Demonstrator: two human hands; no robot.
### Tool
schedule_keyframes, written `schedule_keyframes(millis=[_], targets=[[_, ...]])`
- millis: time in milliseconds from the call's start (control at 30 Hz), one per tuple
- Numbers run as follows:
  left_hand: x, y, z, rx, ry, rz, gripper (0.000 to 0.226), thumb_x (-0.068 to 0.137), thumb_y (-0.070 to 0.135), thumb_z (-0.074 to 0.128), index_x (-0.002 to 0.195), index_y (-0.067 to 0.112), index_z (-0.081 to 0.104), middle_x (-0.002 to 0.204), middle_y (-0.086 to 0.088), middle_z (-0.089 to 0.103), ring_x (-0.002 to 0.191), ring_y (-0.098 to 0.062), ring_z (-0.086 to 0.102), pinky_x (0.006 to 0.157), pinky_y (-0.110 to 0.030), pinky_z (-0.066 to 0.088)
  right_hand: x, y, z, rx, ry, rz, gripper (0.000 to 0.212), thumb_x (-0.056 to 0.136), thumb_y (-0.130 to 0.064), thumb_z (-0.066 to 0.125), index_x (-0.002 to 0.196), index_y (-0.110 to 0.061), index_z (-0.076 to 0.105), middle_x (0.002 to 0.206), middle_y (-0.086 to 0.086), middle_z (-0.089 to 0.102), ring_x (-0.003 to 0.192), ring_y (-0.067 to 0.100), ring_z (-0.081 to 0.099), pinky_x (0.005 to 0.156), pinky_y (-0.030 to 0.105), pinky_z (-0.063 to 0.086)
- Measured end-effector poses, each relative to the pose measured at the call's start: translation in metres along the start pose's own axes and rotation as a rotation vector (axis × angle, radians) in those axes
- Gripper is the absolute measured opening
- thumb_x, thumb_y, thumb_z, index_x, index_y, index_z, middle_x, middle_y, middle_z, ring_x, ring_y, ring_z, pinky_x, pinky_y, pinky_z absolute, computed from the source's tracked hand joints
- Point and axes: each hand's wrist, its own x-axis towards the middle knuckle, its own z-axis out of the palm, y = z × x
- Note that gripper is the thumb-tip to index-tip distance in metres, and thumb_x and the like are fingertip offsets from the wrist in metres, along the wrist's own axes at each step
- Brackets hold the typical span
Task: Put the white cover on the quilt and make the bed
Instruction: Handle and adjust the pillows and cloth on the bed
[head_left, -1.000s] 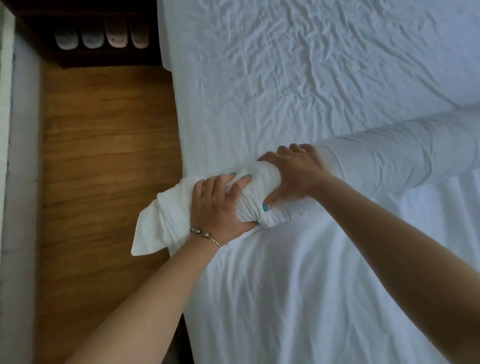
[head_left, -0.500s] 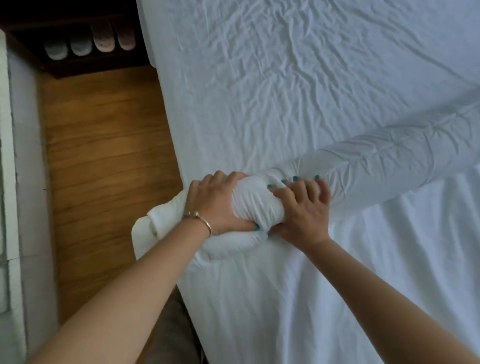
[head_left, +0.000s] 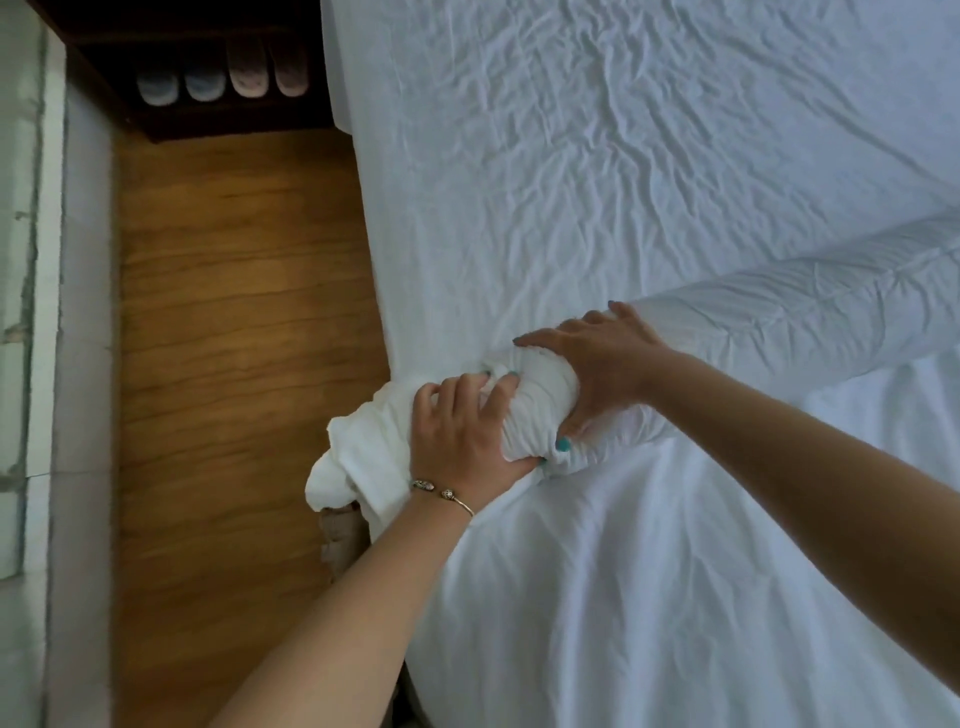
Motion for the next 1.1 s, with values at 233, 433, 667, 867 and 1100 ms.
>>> schedule_keyframes(millis=[233, 433, 667, 867, 1100], targets=[[-0.01, 0.018, -0.049, -0.045, -0.257, 0.041, 0.087, 0.054, 0.08, 0.06, 0.128, 0.035, 0.049, 0.119, 0.003, 0.053, 0.108, -0.022, 0.051, 0.089, -0.038, 0.032, -0.05, -0.023, 0.081, 0.031, 0.679, 0.106, 0.093, 0.038, -0.084, 0.068, 0.113, -0.029, 0.06, 0.087, 0.0, 0.057, 0.083, 0.028, 0.054, 0.099, 0.048, 0.031], [0.038, -0.007, -0.051, -0.137, -0.922, 0.007, 0.123, 0.046, 0.088, 0.062, 0.147, 0.044, 0.008, 0.144, 0.002, 0.038, 0.131, -0.024, 0.04, 0.107, -0.046, 0.031, -0.075, -0.051, 0.12, 0.027, 1.021, 0.209, 0.06, 0.059, -0.052, 0.074, 0.112, -0.028, 0.06, 0.086, 0.001, 0.06, 0.093, 0.026, 0.052, 0.096, 0.046, 0.036], [-0.054, 0.002, -0.021, -0.125, -0.301, 0.178, 0.095, 0.042, 0.075, 0.061, 0.122, 0.027, 0.046, 0.097, -0.001, 0.049, 0.089, -0.024, 0.05, 0.086, -0.04, 0.035, -0.119, -0.076, 0.158, -0.025, 1.024, 0.178, 0.062, 0.071, -0.046, 0.071, 0.127, -0.028, 0.053, 0.123, 0.002, 0.054, 0.116, 0.028, 0.05, 0.097, 0.051, 0.033], [-0.069, 0.012, -0.019, -0.126, -0.206, 0.182, 0.098, 0.045, 0.082, 0.055, 0.123, 0.024, 0.045, 0.099, -0.003, 0.052, 0.091, -0.025, 0.046, 0.09, -0.043, 0.033, -0.133, -0.021, 0.061, 0.286, 0.338, 0.112, 0.1, 0.047, -0.082, 0.073, 0.135, -0.05, 0.037, 0.129, -0.011, 0.049, 0.12, 0.024, 0.043, 0.099, 0.049, 0.035], [-0.079, 0.018, -0.022, -0.087, -0.188, 0.125, 0.106, 0.042, 0.087, 0.056, 0.126, 0.023, 0.047, 0.102, -0.003, 0.052, 0.093, -0.025, 0.049, 0.092, -0.041, 0.033, -0.092, -0.025, 0.054, 0.042, 0.032, 0.134, 0.119, 0.035, -0.091, 0.063, 0.141, -0.05, 0.027, 0.137, -0.011, 0.045, 0.129, 0.019, 0.038, 0.111, 0.053, 0.017]])
